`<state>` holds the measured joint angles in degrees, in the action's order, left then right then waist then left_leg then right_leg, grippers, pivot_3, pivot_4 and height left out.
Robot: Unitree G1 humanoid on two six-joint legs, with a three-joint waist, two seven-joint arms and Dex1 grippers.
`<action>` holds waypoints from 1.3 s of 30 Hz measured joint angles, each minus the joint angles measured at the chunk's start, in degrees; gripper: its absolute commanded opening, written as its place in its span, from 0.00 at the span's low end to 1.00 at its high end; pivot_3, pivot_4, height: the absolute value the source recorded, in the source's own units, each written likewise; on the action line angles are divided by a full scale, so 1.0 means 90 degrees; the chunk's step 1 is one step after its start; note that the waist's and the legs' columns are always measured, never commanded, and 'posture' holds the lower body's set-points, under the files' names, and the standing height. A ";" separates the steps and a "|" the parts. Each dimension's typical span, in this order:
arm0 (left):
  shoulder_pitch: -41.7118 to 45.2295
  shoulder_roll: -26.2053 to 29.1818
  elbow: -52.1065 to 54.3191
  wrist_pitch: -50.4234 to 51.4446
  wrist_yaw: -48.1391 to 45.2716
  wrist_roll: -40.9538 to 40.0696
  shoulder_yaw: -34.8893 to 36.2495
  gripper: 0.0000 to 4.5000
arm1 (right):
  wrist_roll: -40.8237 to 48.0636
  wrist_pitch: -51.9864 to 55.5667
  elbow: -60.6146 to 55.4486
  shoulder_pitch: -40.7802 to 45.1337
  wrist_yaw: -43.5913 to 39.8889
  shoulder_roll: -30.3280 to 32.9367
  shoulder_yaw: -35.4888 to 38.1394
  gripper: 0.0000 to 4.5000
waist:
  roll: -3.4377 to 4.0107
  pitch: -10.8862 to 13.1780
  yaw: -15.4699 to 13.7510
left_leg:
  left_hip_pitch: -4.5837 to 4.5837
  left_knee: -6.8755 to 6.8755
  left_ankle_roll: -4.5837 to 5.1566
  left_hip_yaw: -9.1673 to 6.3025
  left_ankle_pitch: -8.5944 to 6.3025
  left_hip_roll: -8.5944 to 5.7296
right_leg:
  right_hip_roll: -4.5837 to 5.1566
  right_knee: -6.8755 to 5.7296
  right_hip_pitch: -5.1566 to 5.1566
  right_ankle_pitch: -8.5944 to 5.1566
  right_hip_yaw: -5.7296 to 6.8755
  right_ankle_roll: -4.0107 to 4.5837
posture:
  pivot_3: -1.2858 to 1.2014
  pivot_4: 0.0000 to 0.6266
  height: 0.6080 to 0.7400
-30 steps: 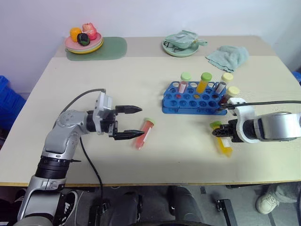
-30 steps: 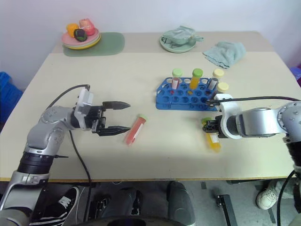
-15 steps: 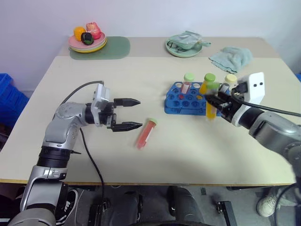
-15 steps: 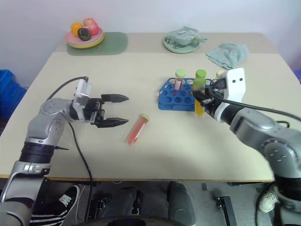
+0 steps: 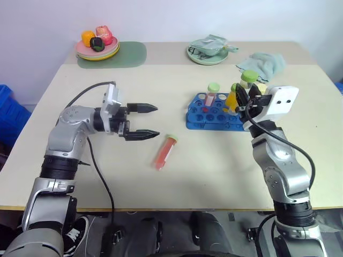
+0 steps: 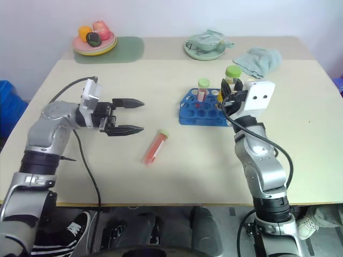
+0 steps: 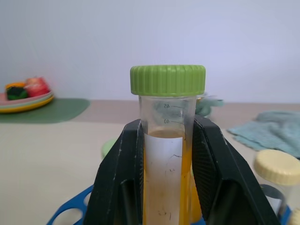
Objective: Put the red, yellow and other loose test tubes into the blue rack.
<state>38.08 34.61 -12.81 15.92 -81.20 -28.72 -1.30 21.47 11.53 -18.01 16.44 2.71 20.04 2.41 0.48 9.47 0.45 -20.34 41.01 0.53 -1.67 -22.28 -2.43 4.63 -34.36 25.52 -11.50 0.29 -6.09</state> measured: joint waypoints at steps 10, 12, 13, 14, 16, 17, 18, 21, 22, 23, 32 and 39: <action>0.0135 0.0034 -0.0028 0.0142 0.0002 0.0043 -0.0002 1.00 | -0.0861 -0.0961 0.0959 -0.0024 -0.0210 -0.0809 0.0055 0.18 | 0.0001 0.0001 0.0079 | 0.0005 -0.0003 -0.0003 0.0001 0.0001 0.0002 | -0.0003 -0.0023 0.0002 0.0000 0.0000 0.0000 | 0.52 0.24 1.00; 0.0140 0.0042 -0.0028 0.0154 0.0003 0.0066 -0.0002 1.00 | -0.0958 -0.1060 0.1084 -0.0019 -0.0248 -0.0882 0.0046 0.18 | 0.0002 0.0001 0.0074 | 0.0005 -0.0002 -0.0003 0.0000 0.0001 0.0001 | -0.0002 -0.0024 0.0002 0.0000 0.0000 0.0000 | 0.52 0.24 1.00; 0.0143 0.0055 -0.0028 0.0173 0.0004 0.0068 -0.0002 1.00 | -0.1015 -0.1147 0.1162 -0.0006 -0.0277 -0.0922 0.0051 0.18 | 0.0002 0.0001 0.0075 | 0.0005 -0.0002 -0.0003 0.0000 0.0001 0.0001 | -0.0002 -0.0024 0.0002 0.0000 0.0000 0.0000 | 0.52 0.24 1.00; 0.0147 0.0066 -0.0027 0.0190 0.0007 0.0068 -0.0002 1.00 | -0.1050 -0.1213 0.1216 0.0005 -0.0290 -0.0954 0.0058 0.18 | 0.0002 0.0001 0.0077 | 0.0005 -0.0002 -0.0003 0.0000 0.0002 0.0001 | -0.0002 -0.0024 0.0002 0.0000 0.0000 0.0000 | 0.52 0.24 1.00; 0.0155 0.0101 -0.0003 0.0271 0.0017 0.0068 -0.0001 1.00 | -0.1169 -0.1373 0.1404 0.0047 -0.0329 -0.0992 0.0060 0.18 | 0.0002 0.0001 0.0082 | 0.0007 -0.0003 -0.0003 0.0000 0.0002 0.0001 | -0.0002 -0.0026 0.0002 0.0000 0.0000 0.0000 | 0.52 0.24 1.00; 0.0155 0.0106 0.0009 0.0287 0.0019 0.0068 -0.0001 1.00 | -0.1214 -0.1423 0.1476 0.0058 -0.0353 -0.0992 0.0064 0.18 | 0.0002 0.0001 0.0082 | 0.0007 -0.0002 -0.0004 0.0000 0.0002 0.0001 | -0.0002 -0.0026 0.0002 0.0000 0.0000 0.0000 | 0.52 0.24 1.00; 0.0155 0.0112 0.0019 0.0307 0.0022 0.0068 -0.0001 1.00 | -0.1262 -0.1488 0.1553 0.0063 -0.0386 -0.0996 0.0069 0.18 | 0.0002 0.0001 0.0081 | 0.0007 -0.0002 -0.0004 0.0000 0.0002 0.0001 | -0.0002 -0.0026 0.0002 0.0000 -0.0001 0.0000 | 0.52 0.24 1.00; 0.0155 0.0141 0.0080 0.0391 0.0025 0.0068 -0.0001 1.00 | -0.1313 -0.1592 0.1715 0.0099 -0.0445 -0.1004 0.0121 0.18 | 0.0002 0.0001 0.0082 | 0.0007 -0.0002 -0.0004 0.0000 0.0002 0.0001 | -0.0002 -0.0027 0.0002 0.0000 0.0000 0.0000 | 0.52 0.24 1.00; 0.0155 0.0149 0.0092 0.0409 0.0026 0.0067 -0.0001 1.00 | -0.1320 -0.1618 0.1760 0.0120 -0.0457 -0.1003 0.0154 0.18 | 0.0002 0.0001 0.0082 | 0.0007 -0.0002 -0.0004 0.0000 0.0002 0.0001 | -0.0001 -0.0027 0.0002 0.0000 -0.0001 0.0000 | 0.52 0.24 1.00; 0.0155 0.0155 0.0114 0.0426 0.0027 0.0067 -0.0001 1.00 | -0.1325 -0.1641 0.1798 0.0142 -0.0466 -0.1002 0.0196 0.18 | 0.0002 0.0001 0.0080 | 0.0007 -0.0002 -0.0005 0.0000 0.0002 0.0001 | -0.0001 -0.0028 0.0003 0.0000 0.0000 0.0000 | 0.52 0.24 1.00; 0.0209 0.0156 0.0175 0.0440 0.0025 0.0067 -0.0001 1.00 | -0.1390 -0.1753 0.1928 0.0160 -0.0525 -0.1128 0.0293 0.18 | 0.0003 0.0001 0.0087 | 0.0010 -0.0001 -0.0006 0.0000 0.0003 0.0001 | 0.0000 -0.0039 0.0004 0.0000 -0.0001 0.0001 | 0.52 0.24 1.00; 0.0238 0.0160 0.0173 0.0437 0.0003 0.0067 -0.0001 1.00 | -0.1495 -0.1754 0.1928 0.0174 -0.0528 -0.1247 0.0283 0.18 | 0.0003 0.0001 0.0088 | 0.0013 0.0000 -0.0007 0.0001 0.0003 0.0001 | 0.0001 -0.0052 0.0006 -0.0001 -0.0002 0.0001 | 0.52 0.24 1.00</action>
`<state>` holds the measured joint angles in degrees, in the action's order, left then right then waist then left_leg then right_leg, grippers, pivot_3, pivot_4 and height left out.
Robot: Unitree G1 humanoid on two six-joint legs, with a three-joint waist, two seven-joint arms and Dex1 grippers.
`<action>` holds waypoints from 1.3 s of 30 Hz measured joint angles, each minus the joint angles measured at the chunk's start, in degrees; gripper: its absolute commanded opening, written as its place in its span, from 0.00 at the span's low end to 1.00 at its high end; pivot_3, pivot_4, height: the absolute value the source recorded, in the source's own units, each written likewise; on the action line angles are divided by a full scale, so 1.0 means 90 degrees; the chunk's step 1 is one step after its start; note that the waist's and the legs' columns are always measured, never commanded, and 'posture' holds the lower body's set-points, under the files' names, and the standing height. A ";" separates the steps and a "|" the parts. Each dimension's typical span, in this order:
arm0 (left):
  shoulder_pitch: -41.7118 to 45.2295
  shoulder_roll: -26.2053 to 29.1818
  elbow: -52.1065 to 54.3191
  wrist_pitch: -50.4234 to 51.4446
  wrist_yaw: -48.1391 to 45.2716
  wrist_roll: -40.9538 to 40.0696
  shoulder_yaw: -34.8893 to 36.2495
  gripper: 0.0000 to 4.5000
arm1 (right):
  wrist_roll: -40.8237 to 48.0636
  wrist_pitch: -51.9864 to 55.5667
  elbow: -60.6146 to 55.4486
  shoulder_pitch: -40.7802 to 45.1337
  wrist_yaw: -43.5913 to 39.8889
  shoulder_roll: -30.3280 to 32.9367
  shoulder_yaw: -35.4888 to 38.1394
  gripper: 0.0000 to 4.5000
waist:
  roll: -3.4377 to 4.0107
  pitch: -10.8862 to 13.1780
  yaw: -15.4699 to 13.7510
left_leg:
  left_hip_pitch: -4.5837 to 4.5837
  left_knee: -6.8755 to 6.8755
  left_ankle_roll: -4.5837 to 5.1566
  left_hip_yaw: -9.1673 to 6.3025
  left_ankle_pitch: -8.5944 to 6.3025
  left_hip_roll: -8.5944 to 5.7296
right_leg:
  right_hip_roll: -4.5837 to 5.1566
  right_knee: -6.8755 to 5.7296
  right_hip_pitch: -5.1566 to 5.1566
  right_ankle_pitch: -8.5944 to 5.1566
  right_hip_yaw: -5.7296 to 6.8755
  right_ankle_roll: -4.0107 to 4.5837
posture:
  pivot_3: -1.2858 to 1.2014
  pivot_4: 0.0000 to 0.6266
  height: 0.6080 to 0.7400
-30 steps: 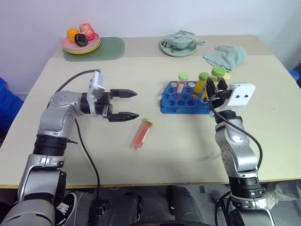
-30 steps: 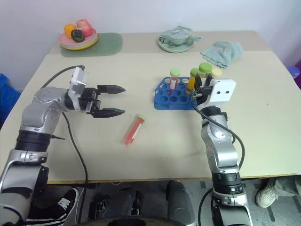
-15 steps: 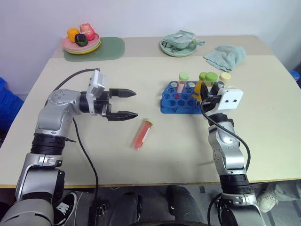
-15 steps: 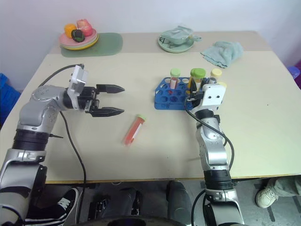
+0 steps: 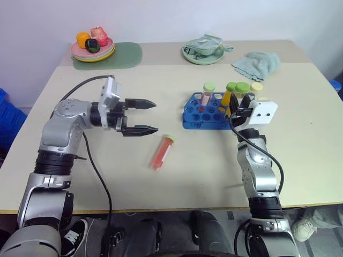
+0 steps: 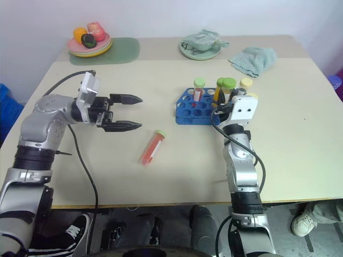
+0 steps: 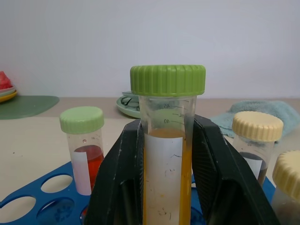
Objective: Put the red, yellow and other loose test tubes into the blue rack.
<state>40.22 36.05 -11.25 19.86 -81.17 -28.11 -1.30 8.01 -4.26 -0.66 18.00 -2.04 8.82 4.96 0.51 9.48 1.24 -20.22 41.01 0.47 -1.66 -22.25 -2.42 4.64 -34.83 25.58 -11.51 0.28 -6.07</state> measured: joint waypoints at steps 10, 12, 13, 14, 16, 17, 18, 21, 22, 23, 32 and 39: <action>-0.0001 0.0067 0.0000 0.0000 -0.0011 0.0000 0.0001 1.00 | -0.0060 -0.0139 -0.0035 -0.0123 -0.0008 -0.0099 0.0004 0.18 | 0.0000 0.0000 -0.0002 | 0.0005 0.0001 0.0000 0.0001 0.0000 0.0000 | 0.0000 -0.0007 0.0000 0.0000 0.0000 0.0000 | 0.52 0.24 1.00; -0.0001 0.0067 0.0001 0.0000 -0.0010 0.0000 0.0001 1.00 | -0.0064 -0.0139 -0.0036 -0.0129 -0.0004 -0.0099 0.0009 0.18 | 0.0000 0.0000 -0.0002 | 0.0006 0.0001 0.0000 0.0001 0.0000 0.0000 | 0.0000 -0.0009 0.0000 0.0000 -0.0001 0.0001 | 0.52 0.24 1.00; -0.0001 0.0067 0.0001 0.0001 -0.0010 0.0000 0.0001 1.00 | -0.0067 -0.0139 -0.0037 -0.0129 -0.0001 -0.0099 0.0013 0.18 | 0.0000 0.0000 -0.0003 | 0.0007 0.0001 0.0000 0.0001 0.0000 0.0001 | 0.0000 -0.0010 0.0000 0.0000 -0.0001 0.0001 | 0.52 0.24 1.00; -0.0001 0.0067 0.0001 0.0001 -0.0010 0.0000 0.0001 1.00 | -0.0072 -0.0139 -0.0037 -0.0131 0.0002 -0.0099 0.0022 0.18 | 0.0000 0.0000 -0.0003 | 0.0008 0.0001 -0.0001 0.0001 0.0000 0.0000 | 0.0000 -0.0012 0.0000 0.0000 -0.0001 0.0001 | 0.52 0.24 1.00; -0.0001 0.0067 0.0001 0.0002 -0.0011 0.0000 0.0000 1.00 | -0.0077 -0.0135 -0.0036 -0.0141 0.0005 -0.0099 0.0064 0.18 | 0.0000 0.0000 -0.0003 | 0.0008 0.0001 -0.0001 0.0001 0.0000 0.0000 | 0.0001 -0.0013 0.0000 -0.0001 -0.0001 0.0001 | 0.52 0.24 1.00; 0.0000 0.0066 0.0001 0.0002 -0.0011 0.0000 0.0000 1.00 | -0.0080 -0.0135 -0.0036 -0.0141 0.0004 -0.0099 0.0068 0.18 | 0.0000 0.0000 -0.0002 | 0.0008 0.0001 -0.0001 0.0001 0.0000 0.0000 | 0.0001 -0.0013 0.0000 -0.0001 -0.0001 0.0001 | 0.52 0.24 1.00; 0.0000 0.0066 0.0001 0.0002 -0.0011 0.0000 0.0000 1.00 | -0.0085 -0.0135 -0.0035 -0.0140 0.0004 -0.0101 0.0069 0.18 | 0.0000 0.0000 -0.0003 | 0.0008 0.0001 -0.0001 0.0002 0.0000 0.0000 | 0.0001 -0.0013 0.0000 -0.0001 -0.0001 0.0001 | 0.52 0.24 1.00; 0.0000 0.0066 0.0001 0.0002 -0.0015 0.0000 0.0000 1.00 | -0.0096 -0.0162 -0.0001 -0.0126 0.0005 -0.0110 0.0079 0.18 | 0.0000 0.0000 -0.0004 | 0.0008 0.0002 -0.0001 0.0001 0.0000 0.0000 | 0.0001 -0.0013 0.0000 -0.0001 -0.0001 0.0001 | 0.52 0.24 1.00; 0.0000 0.0066 0.0001 0.0003 -0.0019 0.0000 0.0000 1.00 | -0.0099 -0.0175 0.0013 -0.0121 0.0005 -0.0114 0.0080 0.18 | 0.0000 0.0000 -0.0004 | 0.0008 0.0001 -0.0001 0.0001 0.0000 0.0000 | 0.0001 -0.0014 0.0000 -0.0001 -0.0001 0.0001 | 0.52 0.24 1.00; 0.0000 0.0067 0.0001 0.0003 -0.0028 0.0000 0.0000 1.00 | -0.0102 -0.0195 0.0047 -0.0101 0.0007 -0.0118 0.0082 0.18 | 0.0000 0.0000 -0.0004 | 0.0008 0.0002 -0.0001 0.0002 0.0000 0.0000 | 0.0001 -0.0014 0.0000 -0.0001 -0.0001 0.0001 | 0.52 0.24 1.00; 0.0000 0.0089 0.0001 0.0003 -0.0055 0.0000 0.0000 1.00 | -0.0119 -0.0219 0.0233 -0.0064 0.0013 -0.0210 0.0076 0.18 | 0.0000 0.0000 -0.0001 | 0.0008 0.0001 -0.0001 0.0001 0.0001 0.0001 | 0.0001 -0.0014 0.0000 -0.0001 -0.0001 0.0001 | 0.52 0.24 1.00; 0.0000 0.0089 -0.0009 -0.0003 -0.0093 0.0000 0.0000 1.00 | -0.0111 -0.0220 0.0264 -0.0058 -0.0010 -0.0217 0.0105 0.41 | 0.0000 0.0000 -0.0001 | 0.0008 0.0002 -0.0001 0.0001 0.0001 0.0001 | 0.0001 -0.0015 0.0001 -0.0001 -0.0001 0.0001 | 0.52 0.24 1.00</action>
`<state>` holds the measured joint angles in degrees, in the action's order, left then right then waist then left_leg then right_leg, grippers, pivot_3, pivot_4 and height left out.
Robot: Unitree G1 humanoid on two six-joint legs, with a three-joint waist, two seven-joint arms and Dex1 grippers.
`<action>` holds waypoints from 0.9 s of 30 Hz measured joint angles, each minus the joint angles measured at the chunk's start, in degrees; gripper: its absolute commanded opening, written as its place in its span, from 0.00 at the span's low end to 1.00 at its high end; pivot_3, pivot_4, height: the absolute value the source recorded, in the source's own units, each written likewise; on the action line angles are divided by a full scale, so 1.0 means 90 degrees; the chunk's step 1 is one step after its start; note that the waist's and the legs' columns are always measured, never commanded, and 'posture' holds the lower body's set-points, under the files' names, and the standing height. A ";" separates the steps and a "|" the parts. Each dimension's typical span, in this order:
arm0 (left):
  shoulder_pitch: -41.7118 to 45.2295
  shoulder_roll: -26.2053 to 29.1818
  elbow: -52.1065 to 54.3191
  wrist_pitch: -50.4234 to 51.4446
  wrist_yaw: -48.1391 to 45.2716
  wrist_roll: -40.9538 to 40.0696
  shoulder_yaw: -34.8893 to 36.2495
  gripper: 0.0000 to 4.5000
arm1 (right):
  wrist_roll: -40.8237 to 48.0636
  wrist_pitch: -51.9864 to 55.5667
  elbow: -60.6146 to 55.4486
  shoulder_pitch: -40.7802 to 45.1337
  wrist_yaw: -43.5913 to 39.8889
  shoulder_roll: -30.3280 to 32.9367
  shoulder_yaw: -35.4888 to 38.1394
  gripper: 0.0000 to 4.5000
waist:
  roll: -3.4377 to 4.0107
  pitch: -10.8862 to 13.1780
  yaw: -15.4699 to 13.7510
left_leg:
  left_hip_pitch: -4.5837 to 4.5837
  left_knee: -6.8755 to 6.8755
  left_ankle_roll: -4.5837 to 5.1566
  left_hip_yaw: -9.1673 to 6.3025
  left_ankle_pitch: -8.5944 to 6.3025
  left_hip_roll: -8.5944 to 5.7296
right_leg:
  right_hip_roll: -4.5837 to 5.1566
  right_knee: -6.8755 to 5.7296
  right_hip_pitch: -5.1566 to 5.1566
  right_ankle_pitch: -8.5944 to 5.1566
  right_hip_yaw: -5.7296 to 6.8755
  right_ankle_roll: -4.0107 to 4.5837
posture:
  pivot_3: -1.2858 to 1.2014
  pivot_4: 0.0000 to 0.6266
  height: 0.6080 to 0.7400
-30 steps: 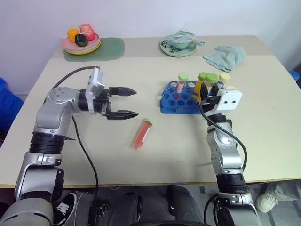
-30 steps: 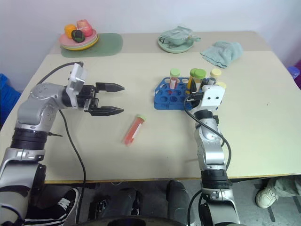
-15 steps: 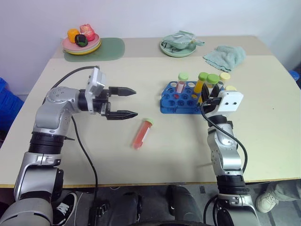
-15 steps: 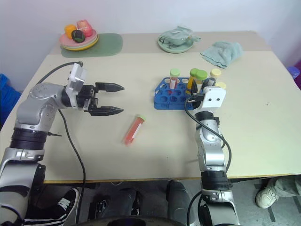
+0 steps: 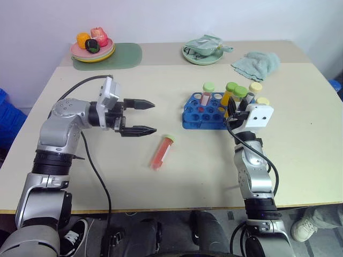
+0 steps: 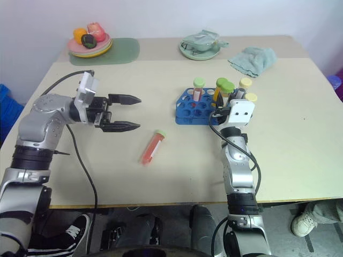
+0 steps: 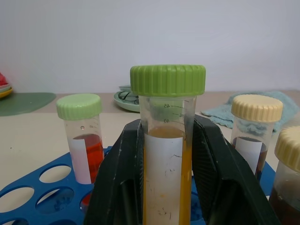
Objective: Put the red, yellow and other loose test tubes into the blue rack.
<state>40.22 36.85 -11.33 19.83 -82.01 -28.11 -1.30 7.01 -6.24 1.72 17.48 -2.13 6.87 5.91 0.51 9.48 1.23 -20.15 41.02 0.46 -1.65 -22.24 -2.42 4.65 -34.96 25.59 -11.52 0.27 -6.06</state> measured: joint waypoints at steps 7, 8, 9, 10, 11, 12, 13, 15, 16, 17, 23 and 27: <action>0.0000 0.0000 -0.0030 -0.0004 -0.0012 0.0001 0.0000 1.00 | 0.0011 -0.0002 0.0000 -0.0013 -0.0042 0.0007 0.0046 0.92 | 0.0000 0.0000 0.0001 | 0.0000 0.0000 0.0000 0.0000 0.0000 0.0000 | 0.0000 0.0000 0.0000 0.0000 0.0000 0.0000 | 0.52 0.24 1.00; 0.0000 0.0000 -0.0030 -0.0003 -0.0012 0.0001 0.0000 1.00 | 0.0011 -0.0002 -0.0001 -0.0013 -0.0042 0.0007 0.0048 0.92 | 0.0000 0.0000 0.0001 | 0.0000 0.0000 0.0000 0.0000 0.0000 0.0000 | 0.0000 0.0000 0.0000 0.0000 0.0000 0.0000 | 0.52 0.24 1.00; 0.0000 0.0000 -0.0030 -0.0003 -0.0011 0.0001 0.0000 1.00 | 0.0011 -0.0001 -0.0001 -0.0013 -0.0041 0.0008 0.0055 0.92 | 0.0000 0.0000 0.0000 | 0.0000 0.0000 0.0000 0.0000 0.0000 0.0000 | 0.0000 0.0000 0.0000 0.0000 0.0000 0.0000 | 0.52 0.24 1.00; 0.0000 0.0000 -0.0030 -0.0003 -0.0011 0.0000 0.0000 1.00 | 0.0011 0.0002 -0.0005 -0.0012 -0.0041 0.0011 0.0069 0.92 | 0.0000 0.0000 0.0000 | 0.0000 0.0000 0.0000 0.0000 0.0000 0.0000 | 0.0000 -0.0001 0.0000 0.0000 0.0000 0.0000 | 0.52 0.24 1.00; 0.0000 -0.0001 -0.0030 -0.0003 -0.0011 0.0001 0.0000 1.00 | 0.0011 0.0010 -0.0019 -0.0012 -0.0041 0.0021 0.0082 0.92 | 0.0000 0.0000 0.0000 | -0.0001 0.0000 0.0000 0.0000 0.0000 0.0000 | 0.0000 0.0000 0.0000 0.0000 0.0000 0.0000 | 0.52 0.24 1.00; 0.0000 -0.0001 -0.0030 -0.0003 -0.0010 0.0000 0.0000 1.00 | 0.0012 0.0027 -0.0058 -0.0012 -0.0045 0.0038 0.0100 0.92 | 0.0000 0.0000 -0.0001 | 0.0000 0.0000 0.0000 0.0000 0.0000 0.0000 | 0.0000 0.0000 0.0000 0.0000 0.0000 0.0000 | 0.52 0.24 1.00; 0.0000 -0.0003 -0.0030 -0.0003 -0.0008 0.0000 0.0000 1.00 | 0.0012 0.0041 -0.0091 -0.0012 -0.0054 0.0058 0.0111 0.92 | 0.0000 0.0000 -0.0001 | 0.0000 0.0000 0.0000 0.0000 0.0000 0.0000 | 0.0000 0.0000 0.0000 0.0000 0.0000 0.0000 | 0.52 0.24 1.00; 0.0000 -0.0007 -0.0030 -0.0002 0.0000 0.0000 0.0000 1.00 | 0.0015 0.0105 -0.0235 0.0000 -0.0070 0.0135 0.0153 0.92 | 0.0000 0.0000 -0.0002 | -0.0001 0.0000 0.0000 0.0000 0.0000 0.0000 | 0.0000 0.0000 0.0000 0.0000 0.0000 0.0000 | 0.52 0.24 1.00; -0.0001 -0.0008 -0.0030 -0.0001 0.0003 0.0000 0.0000 1.00 | 0.0017 0.0117 -0.0282 0.0016 -0.0073 0.0167 0.0165 0.92 | 0.0000 0.0000 -0.0001 | 0.0000 0.0000 0.0000 0.0000 0.0000 0.0000 | 0.0000 0.0000 0.0000 0.0000 0.0000 0.0000 | 0.52 0.24 1.00; -0.0001 -0.0014 -0.0030 -0.0001 0.0011 0.0000 0.0000 1.00 | 0.0020 0.0185 -0.0345 0.0051 -0.0074 0.0218 0.0181 0.92 | 0.0000 0.0000 -0.0001 | -0.0001 0.0000 0.0000 0.0000 0.0000 0.0000 | 0.0000 0.0000 0.0000 0.0000 0.0000 0.0000 | 0.52 0.24 1.00; -0.0040 -0.0136 -0.0015 -0.0002 0.0102 -0.0001 -0.0001 1.00 | 0.0162 0.0527 -0.0713 0.0321 -0.0188 0.0535 0.0427 0.96 | 0.0000 0.0000 -0.0004 | 0.0000 0.0001 0.0000 0.0000 0.0000 0.0001 | 0.0001 -0.0001 0.0000 0.0000 -0.0001 0.0000 | 0.52 0.24 1.00; -0.0099 -0.0253 0.0008 -0.0008 0.0154 -0.0001 -0.0001 1.00 | 0.0403 0.0726 -0.0843 0.0321 -0.0363 0.0545 0.0444 0.96 | 0.0000 0.0000 -0.0002 | -0.0001 0.0000 0.0000 0.0001 0.0000 0.0002 | 0.0001 -0.0001 0.0001 0.0000 -0.0001 0.0000 | 0.52 0.24 1.00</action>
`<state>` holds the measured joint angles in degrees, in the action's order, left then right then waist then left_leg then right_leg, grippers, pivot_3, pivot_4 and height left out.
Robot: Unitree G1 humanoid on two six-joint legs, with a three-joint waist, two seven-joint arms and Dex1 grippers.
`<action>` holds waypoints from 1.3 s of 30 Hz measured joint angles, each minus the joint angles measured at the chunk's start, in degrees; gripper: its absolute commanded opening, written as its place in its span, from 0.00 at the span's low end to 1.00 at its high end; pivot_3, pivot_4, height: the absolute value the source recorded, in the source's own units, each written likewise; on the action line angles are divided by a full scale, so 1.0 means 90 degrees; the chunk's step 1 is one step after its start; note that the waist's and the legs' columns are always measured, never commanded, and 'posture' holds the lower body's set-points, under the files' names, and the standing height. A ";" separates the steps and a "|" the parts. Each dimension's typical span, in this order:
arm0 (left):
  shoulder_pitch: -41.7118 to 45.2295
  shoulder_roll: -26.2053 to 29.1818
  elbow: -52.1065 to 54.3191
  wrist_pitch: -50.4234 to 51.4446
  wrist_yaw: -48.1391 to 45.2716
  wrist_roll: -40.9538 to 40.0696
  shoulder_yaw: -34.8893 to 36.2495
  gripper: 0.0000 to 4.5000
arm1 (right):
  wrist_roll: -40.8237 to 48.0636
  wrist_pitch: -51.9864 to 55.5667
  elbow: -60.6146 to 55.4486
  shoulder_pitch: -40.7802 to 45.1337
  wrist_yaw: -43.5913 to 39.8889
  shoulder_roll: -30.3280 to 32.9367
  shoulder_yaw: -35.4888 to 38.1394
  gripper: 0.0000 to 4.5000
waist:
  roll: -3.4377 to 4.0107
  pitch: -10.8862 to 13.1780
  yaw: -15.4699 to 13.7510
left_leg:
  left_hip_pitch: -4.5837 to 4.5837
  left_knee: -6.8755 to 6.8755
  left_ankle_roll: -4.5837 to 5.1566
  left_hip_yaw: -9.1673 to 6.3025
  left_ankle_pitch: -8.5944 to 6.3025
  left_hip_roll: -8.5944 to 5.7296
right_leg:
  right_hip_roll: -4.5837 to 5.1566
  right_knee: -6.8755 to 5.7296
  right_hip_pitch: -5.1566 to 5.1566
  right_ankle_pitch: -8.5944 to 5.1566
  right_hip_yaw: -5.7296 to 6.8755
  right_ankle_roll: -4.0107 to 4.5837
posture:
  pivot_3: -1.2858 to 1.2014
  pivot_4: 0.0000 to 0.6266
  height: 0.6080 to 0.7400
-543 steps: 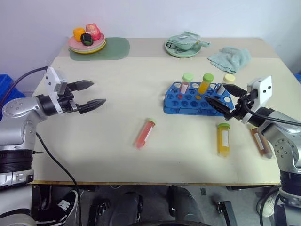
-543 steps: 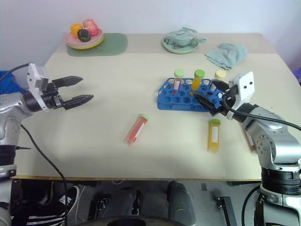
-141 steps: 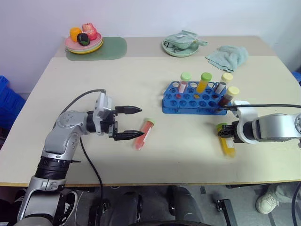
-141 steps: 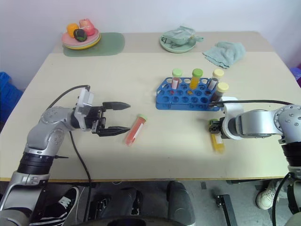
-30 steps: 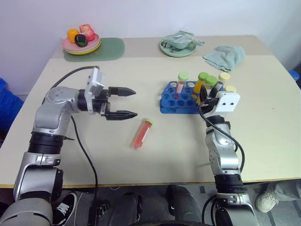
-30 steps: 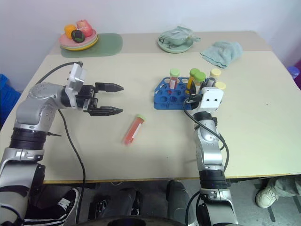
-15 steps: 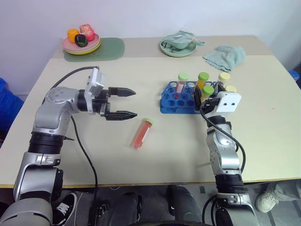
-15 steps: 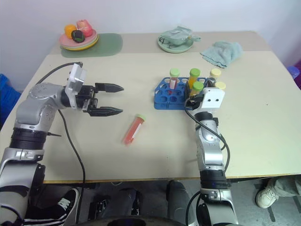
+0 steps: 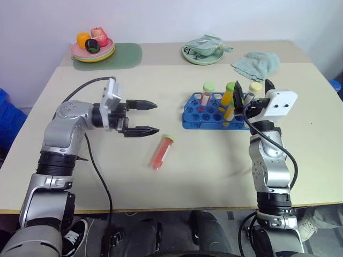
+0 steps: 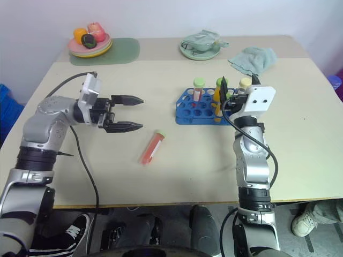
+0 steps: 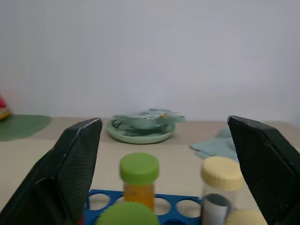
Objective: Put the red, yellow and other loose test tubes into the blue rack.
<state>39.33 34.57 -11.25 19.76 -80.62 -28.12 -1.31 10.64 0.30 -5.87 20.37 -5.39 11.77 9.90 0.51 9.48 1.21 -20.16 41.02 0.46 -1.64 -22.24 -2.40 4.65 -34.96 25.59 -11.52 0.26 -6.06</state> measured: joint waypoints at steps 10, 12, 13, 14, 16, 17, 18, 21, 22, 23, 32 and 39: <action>-0.0150 0.0056 0.0150 0.0115 0.0097 -0.0001 -0.0001 1.00 | 0.1243 0.0855 -0.0779 0.0323 -0.0820 0.0773 0.0459 0.96 | 0.0000 0.0000 -0.0026 | -0.0002 0.0002 0.0001 -0.0003 0.0000 0.0005 | 0.0003 0.0000 0.0000 0.0000 0.0000 0.0000 | 0.52 0.24 1.00; -0.0220 0.0112 0.0336 0.0267 0.0199 -0.0006 0.0000 1.00 | 0.1851 0.1364 -0.0979 0.0293 -0.1258 0.1284 0.0686 0.96 | 0.0002 0.0001 -0.0040 | -0.0006 0.0003 0.0002 -0.0003 -0.0001 0.0006 | 0.0005 0.0001 0.0000 0.0000 0.0000 0.0000 | 0.52 0.24 1.00; -0.0266 0.0137 0.0412 0.0314 0.0260 -0.0010 0.0008 1.00 | 0.2136 0.1633 -0.1053 0.0282 -0.1480 0.1557 0.0819 0.96 | 0.0001 0.0001 -0.0044 | -0.0006 0.0004 0.0003 -0.0003 -0.0001 0.0007 | 0.0005 0.0002 -0.0001 0.0000 -0.0001 0.0000 | 0.52 0.24 1.00; -0.0305 0.0134 0.0479 0.0384 0.0349 -0.0010 0.0012 1.00 | 0.2452 0.1907 -0.1133 0.0247 -0.1755 0.1858 0.0954 0.96 | 0.0002 0.0001 -0.0053 | -0.0007 0.0004 0.0003 -0.0003 -0.0002 0.0006 | 0.0006 0.0002 -0.0001 0.0000 -0.0001 0.0000 | 0.52 0.24 1.00; -0.0364 0.0143 0.0572 0.0447 0.0539 0.0003 0.0019 1.00 | 0.3030 0.2460 -0.1233 0.0115 -0.2402 0.2604 0.1188 0.96 | 0.0000 0.0000 -0.0064 | -0.0007 0.0006 0.0006 -0.0003 -0.0003 0.0009 | 0.0004 0.0004 -0.0003 0.0000 0.0000 0.0000 | 0.52 0.24 1.00; -0.0372 0.0140 0.0587 0.0443 0.0626 0.0027 0.0018 1.00 | 0.3264 0.2659 -0.1258 0.0085 -0.2624 0.2814 0.1292 0.96 | 0.0000 0.0001 -0.0061 | -0.0007 0.0006 0.0006 -0.0002 -0.0003 0.0009 | 0.0005 0.0004 -0.0003 0.0000 -0.0001 0.0000 | 0.52 0.24 1.00; -0.0373 0.0138 0.0610 0.0439 0.0712 0.0062 0.0017 1.00 | 0.3530 0.2901 -0.1281 0.0040 -0.2902 0.3100 0.1368 0.96 | 0.0000 0.0001 -0.0059 | -0.0005 0.0006 0.0007 0.0001 -0.0003 0.0009 | 0.0005 0.0003 -0.0003 0.0000 -0.0002 0.0000 | 0.52 0.24 1.00; -0.0376 0.0117 0.0651 0.0436 0.0946 0.0164 0.0001 1.00 | 0.3925 0.3255 -0.1333 -0.0032 -0.3522 0.3598 0.1500 0.96 | 0.0000 0.0001 -0.0059 | -0.0003 0.0005 0.0008 0.0001 -0.0004 0.0011 | 0.0004 0.0003 -0.0004 0.0000 -0.0002 0.0000 | 0.52 0.24 1.00; -0.0377 0.0101 0.0653 0.0442 0.1036 0.0187 -0.0003 1.00 | 0.3997 0.3313 -0.1357 -0.0104 -0.3752 0.3755 0.1514 0.96 | -0.0001 0.0001 -0.0060 | -0.0004 0.0006 0.0008 0.0000 -0.0004 0.0012 | 0.0003 0.0003 -0.0004 0.0000 -0.0002 0.0000 | 0.52 0.24 1.00; -0.0377 0.0093 0.0657 0.0473 0.1145 0.0224 -0.0007 1.00 | 0.4035 0.3320 -0.1384 -0.0195 -0.3971 0.3872 0.1519 0.96 | -0.0001 0.0001 -0.0062 | -0.0004 0.0006 0.0008 0.0001 -0.0004 0.0011 | 0.0004 0.0004 -0.0004 0.0000 -0.0002 0.0000 | 0.52 0.24 1.00; -0.0629 0.0033 0.0899 0.0620 0.2086 0.0822 -0.0255 1.00 | 0.4130 0.3351 -0.1363 -0.0817 -0.5475 0.4370 0.1530 0.96 | -0.0003 0.0001 -0.0082 | -0.0006 0.0013 0.0007 0.0000 -0.0004 0.0011 | 0.0007 0.0004 -0.0005 0.0000 -0.0002 -0.0001 | 0.52 0.24 1.00; -0.0576 0.0010 0.1491 0.2102 0.3065 0.1022 -0.0450 1.00 | 0.3849 0.3080 -0.1301 -0.0928 -0.6042 0.4484 0.1501 0.96 | -0.0004 0.0002 -0.0119 | -0.0009 0.0016 0.0007 -0.0002 -0.0004 0.0009 | 0.0009 0.0004 -0.0005 0.0000 -0.0002 -0.0001 | 0.52 0.24 1.00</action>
<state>34.14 34.66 2.16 38.68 -53.03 -18.92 -5.36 45.28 28.02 -17.58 12.02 -59.77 52.13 23.41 0.47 9.50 0.15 -20.24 41.17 0.52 -1.66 -22.27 -2.32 4.74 -34.93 25.54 -11.51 0.24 -6.07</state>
